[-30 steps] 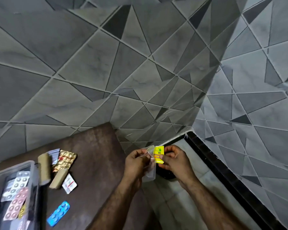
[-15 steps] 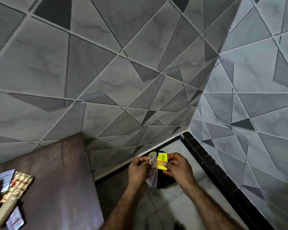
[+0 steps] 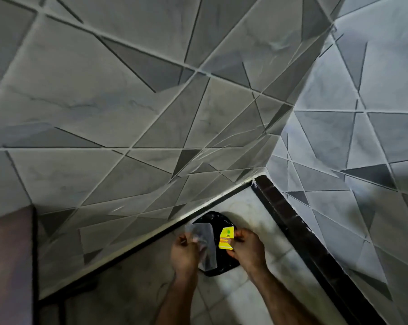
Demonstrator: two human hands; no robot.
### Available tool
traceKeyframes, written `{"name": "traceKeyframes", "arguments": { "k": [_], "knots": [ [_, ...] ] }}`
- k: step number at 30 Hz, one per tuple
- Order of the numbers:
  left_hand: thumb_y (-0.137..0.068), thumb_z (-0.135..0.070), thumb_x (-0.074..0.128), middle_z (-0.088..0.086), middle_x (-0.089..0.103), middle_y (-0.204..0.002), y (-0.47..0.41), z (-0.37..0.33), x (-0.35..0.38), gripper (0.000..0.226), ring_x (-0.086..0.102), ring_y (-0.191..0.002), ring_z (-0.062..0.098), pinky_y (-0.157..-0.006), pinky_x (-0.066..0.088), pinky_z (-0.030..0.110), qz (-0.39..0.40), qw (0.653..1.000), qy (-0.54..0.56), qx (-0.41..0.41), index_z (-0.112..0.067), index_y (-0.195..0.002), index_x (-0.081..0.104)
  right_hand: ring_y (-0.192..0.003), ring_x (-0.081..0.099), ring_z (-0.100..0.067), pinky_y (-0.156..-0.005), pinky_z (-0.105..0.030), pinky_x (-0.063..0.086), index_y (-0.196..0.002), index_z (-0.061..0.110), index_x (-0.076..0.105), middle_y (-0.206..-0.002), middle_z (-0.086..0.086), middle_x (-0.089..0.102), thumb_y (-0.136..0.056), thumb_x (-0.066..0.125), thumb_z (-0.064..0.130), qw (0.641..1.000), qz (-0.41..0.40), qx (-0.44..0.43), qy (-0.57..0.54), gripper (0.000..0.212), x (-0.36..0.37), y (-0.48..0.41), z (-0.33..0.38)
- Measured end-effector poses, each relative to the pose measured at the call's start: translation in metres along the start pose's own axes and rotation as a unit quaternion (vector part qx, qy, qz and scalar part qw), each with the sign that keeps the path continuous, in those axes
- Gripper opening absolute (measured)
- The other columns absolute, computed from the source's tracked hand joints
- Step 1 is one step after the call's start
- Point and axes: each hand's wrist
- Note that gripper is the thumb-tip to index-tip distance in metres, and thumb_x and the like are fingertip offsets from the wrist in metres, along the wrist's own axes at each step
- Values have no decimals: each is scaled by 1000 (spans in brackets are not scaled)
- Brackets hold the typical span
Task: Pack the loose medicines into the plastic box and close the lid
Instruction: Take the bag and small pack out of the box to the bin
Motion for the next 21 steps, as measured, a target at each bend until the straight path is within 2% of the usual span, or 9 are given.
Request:
{"name": "traceKeyframes", "arguments": {
  "k": [3, 6, 8, 10, 12, 14, 16, 19, 21],
  "knots": [
    [-94, -8, 60, 12, 67, -70, -51, 39, 16, 10, 65, -61, 22, -50, 53, 24, -25, 1000, 0, -5, 2, -92, 63, -68, 73, -21, -66, -43, 63, -73, 22, 69, -80, -6, 75, -73, 65, 5, 1000, -7, 12, 23, 18, 18, -54, -32],
    [-91, 6, 57, 14, 68, -73, -101, 75, 29, 6, 68, -68, 36, -49, 55, 27, -24, 1000, -3, 2, 8, -96, 59, -63, 73, -19, -66, -43, 62, -69, 34, 68, -71, 0, 75, -68, 63, 13, 998, -14, 4, 54, 22, 40, -117, -79],
    [-86, 16, 55, 26, 65, -82, -131, 92, 37, 15, 65, -67, 35, -46, 56, 28, -22, 999, 14, -21, 11, -100, 56, -64, 72, -18, -65, -42, 62, -74, 30, 70, -74, 2, 75, -66, 64, 13, 998, -19, 12, 65, 20, 54, -145, -98],
    [-82, 15, 57, 34, 65, -92, -157, 110, 43, 20, 67, -74, 40, -62, 60, 43, -8, 999, 37, -30, 11, -101, 55, -68, 72, -19, -66, -42, 62, -74, 24, 71, -76, 1, 76, -65, 64, 12, 997, -24, 16, 77, 16, 64, -156, -101],
    [-75, 2, 63, 27, 69, -89, -204, 154, 45, 23, 70, -79, 42, -75, 57, 55, -10, 999, 25, -38, 5, -97, 58, -73, 72, -23, -70, -43, 61, -66, 26, 68, -78, -2, 76, -65, 63, 12, 996, -24, 16, 81, 15, 76, -175, -117],
    [-62, -12, 67, 17, 69, -78, -222, 170, 47, 39, 69, -71, 39, -63, 59, 45, -11, 998, -27, -54, 4, -97, 62, -76, 72, -26, -73, -45, 61, -68, 26, 68, -80, -4, 76, -65, 63, 17, 996, -25, 21, 81, 11, 83, -187, -125],
    [-65, -8, 63, 10, 60, -73, -219, 168, 48, 34, 59, -58, 27, -54, 51, 28, 10, 997, -53, -57, 4, -96, 59, -76, 71, -30, -73, -48, 60, -70, 29, 66, -78, -7, 75, -66, 65, 25, 997, -11, 12, 80, 6, 90, -208, -149],
    [-85, 3, 54, 4, 63, -78, -204, 164, 47, 22, 65, -60, 15, -69, 55, 31, 45, 994, -62, -78, -16, -95, 55, -75, 68, -33, -74, -48, 58, -84, 22, 61, -77, -11, 71, -68, 64, 29, 993, -16, -13, 113, 17, 87, -201, -142],
    [-87, 3, 54, 3, 67, -71, -194, 164, 40, 20, 66, -57, 11, -69, 51, 33, 42, 993, -68, -92, -15, -96, 58, -77, 67, -34, -76, -46, 57, -84, 13, 63, -78, -13, 71, -71, 63, 23, 991, -9, -10, 133, 16, 83, -199, -147]
  ]
}}
Point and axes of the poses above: each hand's wrist, its own y-axis away from the middle knuckle, its own x-axis out of the palm, z = x × y
